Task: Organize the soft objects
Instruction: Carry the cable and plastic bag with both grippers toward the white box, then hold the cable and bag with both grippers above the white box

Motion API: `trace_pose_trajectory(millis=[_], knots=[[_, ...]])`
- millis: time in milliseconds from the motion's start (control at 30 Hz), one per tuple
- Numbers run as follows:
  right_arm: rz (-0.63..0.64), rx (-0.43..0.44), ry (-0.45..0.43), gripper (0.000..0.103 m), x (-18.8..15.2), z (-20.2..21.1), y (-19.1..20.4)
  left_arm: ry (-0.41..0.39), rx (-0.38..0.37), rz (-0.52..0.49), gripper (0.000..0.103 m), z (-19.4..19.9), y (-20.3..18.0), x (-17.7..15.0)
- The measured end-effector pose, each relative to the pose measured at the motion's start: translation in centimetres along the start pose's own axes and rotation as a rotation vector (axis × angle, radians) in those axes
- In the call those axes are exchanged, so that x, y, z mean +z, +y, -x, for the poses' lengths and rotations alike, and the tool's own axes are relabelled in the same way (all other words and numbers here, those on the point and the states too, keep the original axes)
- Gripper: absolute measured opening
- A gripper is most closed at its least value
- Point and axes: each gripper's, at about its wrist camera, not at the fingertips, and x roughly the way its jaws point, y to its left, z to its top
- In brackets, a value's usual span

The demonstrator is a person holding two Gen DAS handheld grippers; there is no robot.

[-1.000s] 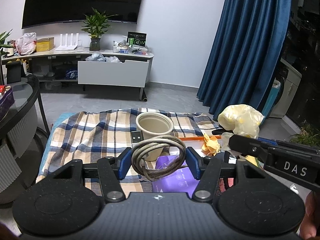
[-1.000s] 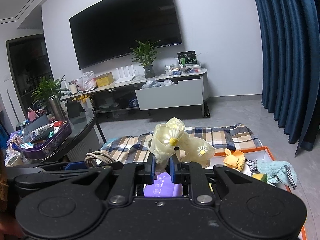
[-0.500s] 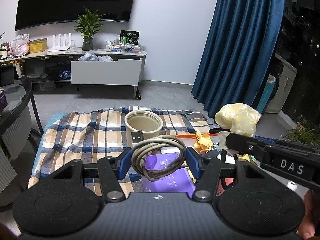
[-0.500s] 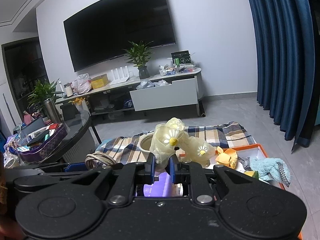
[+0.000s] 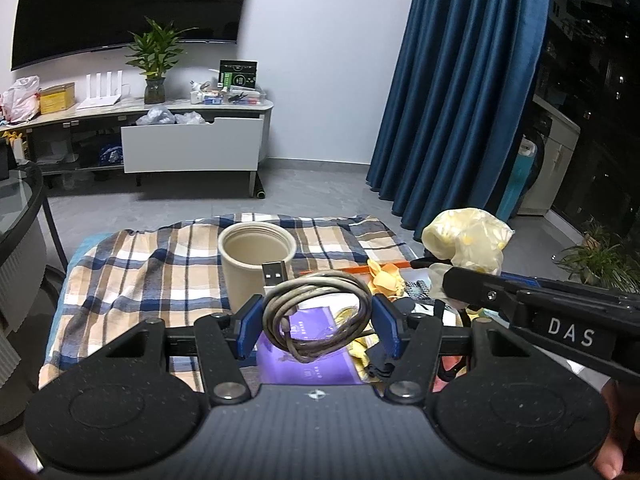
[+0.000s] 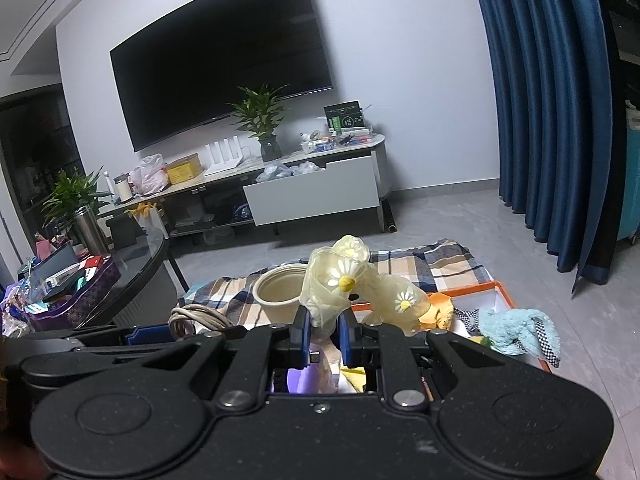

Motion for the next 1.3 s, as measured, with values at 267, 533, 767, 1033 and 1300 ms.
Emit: trace_pose_trajectory(millis=[267, 533, 767, 1033, 1300], knots=[[-0.017, -0.015, -0.001, 0.019, -0.1, 0.2, -0.9, 0.010, -0.019, -0.019, 0.059, -0.5, -0.8, -0.1], [-0.035, -0.035, -0.003, 0.019, -0.3, 0.5, -1.8, 0.019, -0.037, -0.040, 0.059, -1.0, -1.6, -0.1], [-0.055, -0.064, -0.003, 0.019, -0.3, 0.6, -3.0, 0.035, -0.055, -0.051, 0.059, -1.9, -2.2, -0.2], [-0.077, -0.091, -0.004, 0.019, -0.5, 0.6, -4.4, 0.052, -0.078, -0.063, 0.059, -2.6, -3.0, -0.3], [-0.096, -0.115, -0.011, 0.019, -0.6, 1.0, -5.8, 0.065, -0.103, -0.082, 0.059, -3.3, -4.0, -0.4]])
